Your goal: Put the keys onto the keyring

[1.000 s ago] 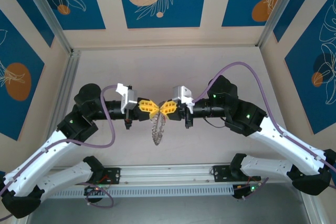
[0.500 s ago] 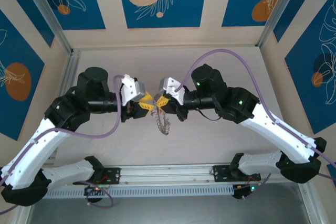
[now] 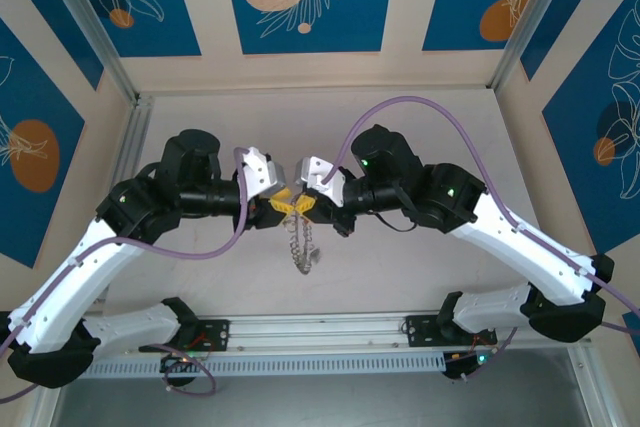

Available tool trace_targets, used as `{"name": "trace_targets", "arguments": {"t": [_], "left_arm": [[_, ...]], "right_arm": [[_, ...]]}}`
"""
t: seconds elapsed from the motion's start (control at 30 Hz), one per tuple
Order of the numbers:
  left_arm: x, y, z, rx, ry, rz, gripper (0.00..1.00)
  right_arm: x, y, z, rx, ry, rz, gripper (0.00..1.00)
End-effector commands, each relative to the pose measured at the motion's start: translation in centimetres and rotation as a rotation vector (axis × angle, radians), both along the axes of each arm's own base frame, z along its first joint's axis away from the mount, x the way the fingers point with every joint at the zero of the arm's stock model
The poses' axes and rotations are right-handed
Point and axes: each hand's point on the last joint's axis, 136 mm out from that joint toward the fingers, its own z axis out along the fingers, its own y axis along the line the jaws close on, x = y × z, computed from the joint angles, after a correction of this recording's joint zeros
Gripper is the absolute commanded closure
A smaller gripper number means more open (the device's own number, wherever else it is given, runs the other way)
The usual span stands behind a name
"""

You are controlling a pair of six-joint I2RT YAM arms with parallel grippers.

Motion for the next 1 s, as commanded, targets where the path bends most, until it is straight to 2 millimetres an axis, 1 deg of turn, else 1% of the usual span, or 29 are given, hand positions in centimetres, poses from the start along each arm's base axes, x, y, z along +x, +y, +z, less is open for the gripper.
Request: {"name": "trace_targets", "arguments": {"t": [0.0, 0.1, 0.13, 0.17, 0.2, 0.23, 0.33, 0.43, 0.53, 0.67, 0.97], "left_arm": [[-1.1, -0.4, -0.3, -0.006, 0.007, -0.051, 0.70], [-1.1, -0.7, -0.7, -0.007, 0.016, -0.061, 0.73], [-1.1, -0.9, -0.8, -0.012, 0.021, -0.069, 0.76], [-1.3, -1.0, -0.8, -0.024, 0.029, -0.078, 0.86], [-1.4, -1.2, -0.8, -0.037, 0.034, -0.086, 0.98], [-1.5, -1.3, -0.9, -0.055, 0.038, -0.090, 1.00], [-1.3, -1.0, -0.6, -0.113, 0.009, -0.053, 1.00], [-1.8, -0.7, 0.5, -0.182, -0.012, -0.050, 1.00], [-2.3, -0.8, 1.6, -0.251, -0.019, -0.064, 1.00], [-2.4, -1.0, 2.2, -0.292, -0.023, -0.076, 1.00], [-2.6, -1.3, 3.0, -0.338, -0.034, -0.096, 1.00]], "right_arm": [[-0.8, 0.4, 2.2, 0.058, -0.033, 0.046, 1.00], [-0.8, 0.5, 2.3, 0.066, -0.033, 0.052, 1.00], [-0.8, 0.5, 2.4, 0.067, -0.034, 0.052, 1.00], [-0.8, 0.6, 2.3, 0.068, -0.033, 0.050, 1.00], [-0.7, 0.6, 2.2, 0.066, -0.031, 0.045, 1.00], [-0.8, 0.5, 2.3, 0.071, -0.033, 0.045, 1.00], [-0.9, 0.2, 2.2, 0.089, -0.039, 0.045, 1.00], [-1.3, -0.1, 2.1, 0.125, -0.038, 0.060, 0.99], [-1.6, -0.5, 1.9, 0.154, -0.018, 0.071, 0.89], [-1.6, -0.7, 1.3, 0.159, 0.013, 0.068, 0.83], [-1.1, -1.2, 0.7, 0.171, 0.039, 0.045, 0.81]]}}
